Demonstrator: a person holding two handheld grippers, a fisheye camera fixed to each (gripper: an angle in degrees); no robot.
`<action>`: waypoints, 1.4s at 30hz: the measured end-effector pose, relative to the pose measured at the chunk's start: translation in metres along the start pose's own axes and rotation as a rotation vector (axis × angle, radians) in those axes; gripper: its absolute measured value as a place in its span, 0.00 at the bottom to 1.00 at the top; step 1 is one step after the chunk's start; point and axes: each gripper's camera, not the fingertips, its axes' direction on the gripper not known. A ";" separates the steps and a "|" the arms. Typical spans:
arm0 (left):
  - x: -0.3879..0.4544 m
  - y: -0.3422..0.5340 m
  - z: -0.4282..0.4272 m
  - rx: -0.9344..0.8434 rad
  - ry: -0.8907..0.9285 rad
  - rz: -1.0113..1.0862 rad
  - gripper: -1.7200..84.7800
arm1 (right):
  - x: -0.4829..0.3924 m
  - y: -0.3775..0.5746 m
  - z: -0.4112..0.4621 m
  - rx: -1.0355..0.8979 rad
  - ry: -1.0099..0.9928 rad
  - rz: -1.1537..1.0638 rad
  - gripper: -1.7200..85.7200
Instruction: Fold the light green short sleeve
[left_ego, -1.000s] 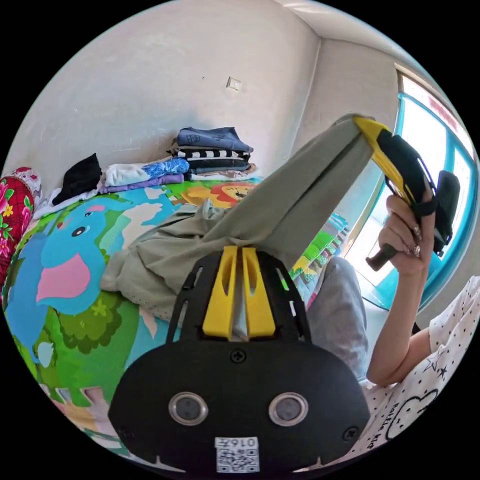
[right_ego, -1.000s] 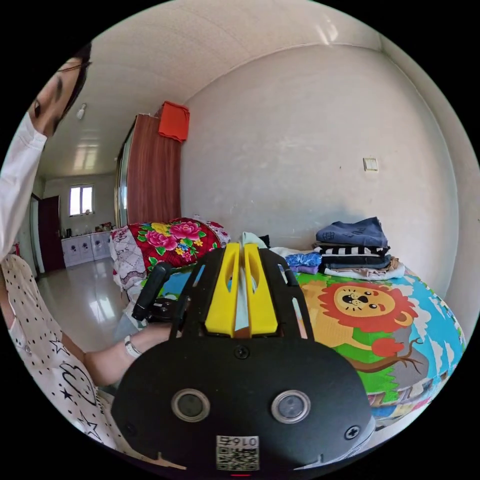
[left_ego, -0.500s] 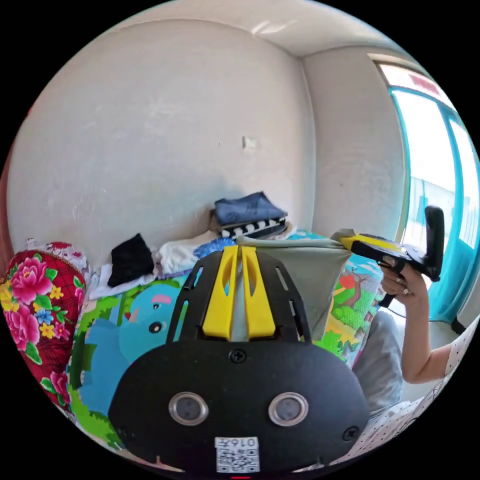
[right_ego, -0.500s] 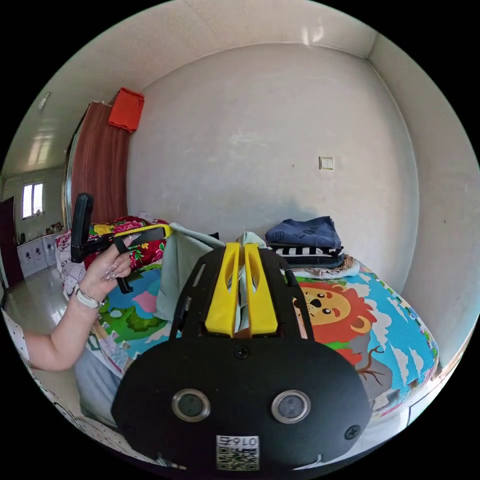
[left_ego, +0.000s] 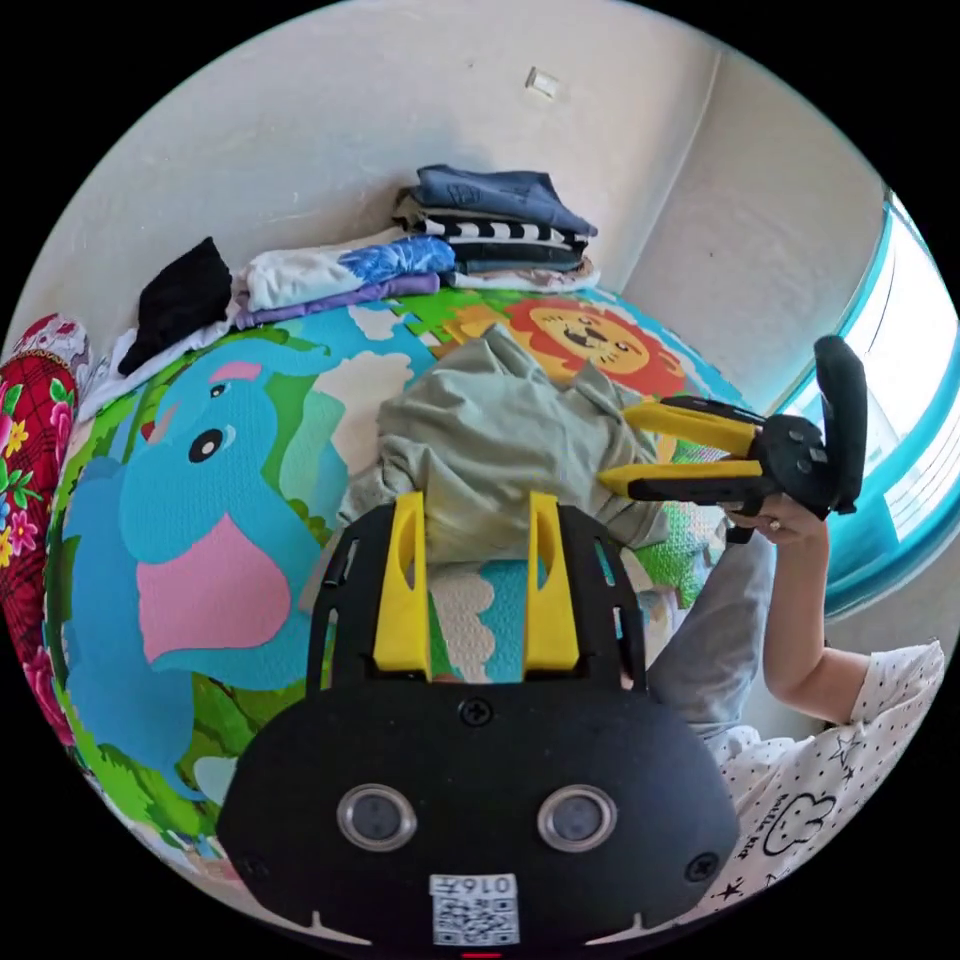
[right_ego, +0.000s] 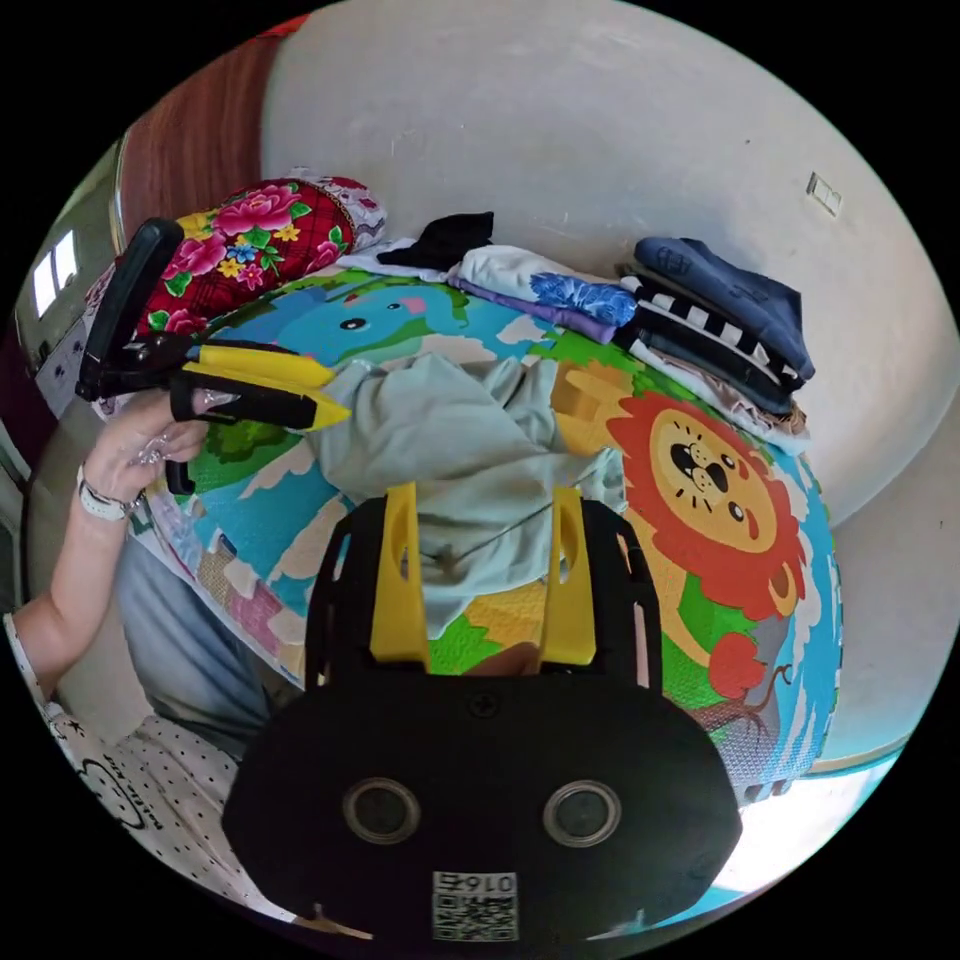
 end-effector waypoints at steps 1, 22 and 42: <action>0.002 0.000 -0.002 0.016 -0.038 0.010 0.13 | -0.001 -0.003 0.011 -0.031 -0.002 0.001 0.19; 0.053 -0.125 -0.333 0.702 -0.282 0.214 0.01 | 0.035 -0.095 -0.273 0.831 0.073 -0.004 0.03; -0.069 -0.075 -0.058 -0.101 0.112 0.140 0.14 | 0.045 -0.053 -0.038 0.149 0.164 -0.185 0.19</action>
